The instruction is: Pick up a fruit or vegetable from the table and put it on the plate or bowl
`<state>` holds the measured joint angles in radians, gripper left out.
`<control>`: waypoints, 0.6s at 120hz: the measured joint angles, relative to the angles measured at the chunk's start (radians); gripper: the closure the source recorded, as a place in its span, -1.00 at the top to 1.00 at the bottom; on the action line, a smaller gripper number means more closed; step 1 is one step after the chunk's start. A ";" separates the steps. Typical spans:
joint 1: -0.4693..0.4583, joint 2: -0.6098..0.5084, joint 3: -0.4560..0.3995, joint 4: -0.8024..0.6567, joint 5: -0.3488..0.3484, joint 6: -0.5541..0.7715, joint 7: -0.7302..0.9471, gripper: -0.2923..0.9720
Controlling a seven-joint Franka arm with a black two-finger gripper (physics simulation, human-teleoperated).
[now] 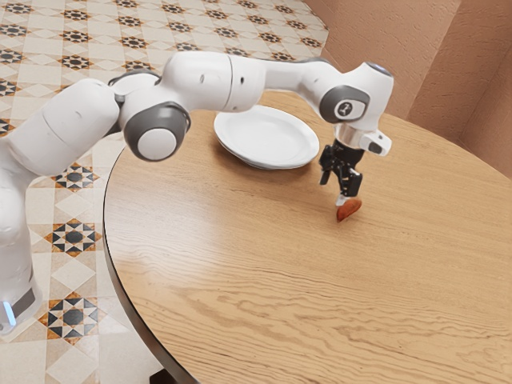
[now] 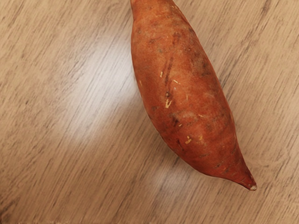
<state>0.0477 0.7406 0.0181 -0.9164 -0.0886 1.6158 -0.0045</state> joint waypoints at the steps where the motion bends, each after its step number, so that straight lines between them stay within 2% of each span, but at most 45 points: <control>1: 0.000 0.000 0.000 0.000 0.000 0.000 -0.001 0.51; 16: 0.003 0.005 -0.001 -0.001 -0.011 0.013 -0.020 0.52; 46: 0.003 0.042 0.000 -0.001 -0.088 0.169 -0.033 0.53; 72: 0.004 0.059 0.000 -0.008 -0.112 0.237 -0.033 0.52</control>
<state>0.0513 0.7994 0.0184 -0.9242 -0.2007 1.8532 -0.0375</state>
